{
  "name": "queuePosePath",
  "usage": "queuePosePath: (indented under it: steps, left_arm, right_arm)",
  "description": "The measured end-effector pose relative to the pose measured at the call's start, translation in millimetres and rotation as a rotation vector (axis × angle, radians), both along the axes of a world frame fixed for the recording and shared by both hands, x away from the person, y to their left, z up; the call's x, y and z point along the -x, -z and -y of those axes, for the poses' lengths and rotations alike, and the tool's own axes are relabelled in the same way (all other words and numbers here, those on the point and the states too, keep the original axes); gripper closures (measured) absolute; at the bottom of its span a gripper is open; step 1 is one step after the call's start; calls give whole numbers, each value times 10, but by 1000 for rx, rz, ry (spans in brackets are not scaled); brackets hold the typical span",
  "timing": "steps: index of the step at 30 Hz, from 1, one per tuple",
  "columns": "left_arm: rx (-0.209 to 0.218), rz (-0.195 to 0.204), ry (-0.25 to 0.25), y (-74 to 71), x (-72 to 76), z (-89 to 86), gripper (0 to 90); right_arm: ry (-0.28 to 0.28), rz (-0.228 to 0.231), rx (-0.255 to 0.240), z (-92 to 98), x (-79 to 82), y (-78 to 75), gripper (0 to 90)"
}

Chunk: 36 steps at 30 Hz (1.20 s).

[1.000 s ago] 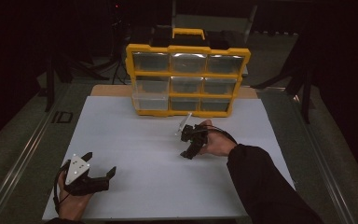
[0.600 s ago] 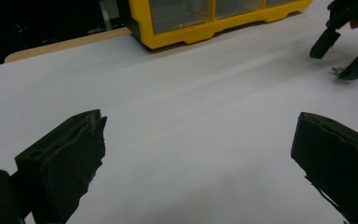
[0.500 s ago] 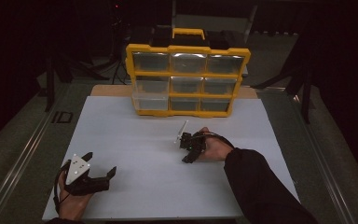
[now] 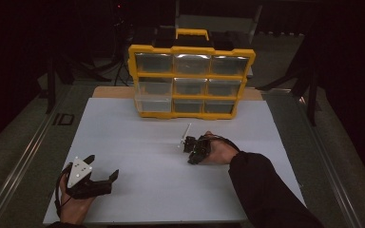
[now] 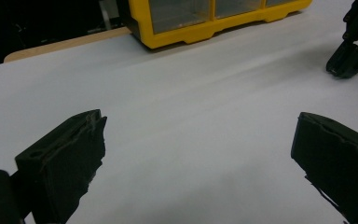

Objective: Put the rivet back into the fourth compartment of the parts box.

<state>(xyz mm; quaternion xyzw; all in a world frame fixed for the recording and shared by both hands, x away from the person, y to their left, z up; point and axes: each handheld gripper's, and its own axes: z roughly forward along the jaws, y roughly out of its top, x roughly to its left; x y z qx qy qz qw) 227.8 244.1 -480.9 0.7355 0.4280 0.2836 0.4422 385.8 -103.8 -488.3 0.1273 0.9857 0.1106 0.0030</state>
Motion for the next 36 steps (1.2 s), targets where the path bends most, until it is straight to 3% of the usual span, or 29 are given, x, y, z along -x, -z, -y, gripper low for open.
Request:
queuePosePath:
  steps: [8, 14, 20, 36]
  left_arm:
    - [0, -1, -1, -1, 0, -1, 33]
    - [1, -1, -1, -1, 0, -2, 32]
    - [2, 0, -1, -3, 2, -7, 33]
    - [3, 0, 0, -3, 1, -5, 33]
  right_arm:
    - [-7, 3, 23, -36, 24, -8, 827]
    - [-10, -28, -20, -58, 21, -28, 827]
    - [-27, -13, -29, -110, 23, -56, 826]
    - [29, 36, -100, -48, -104, -460, 826]
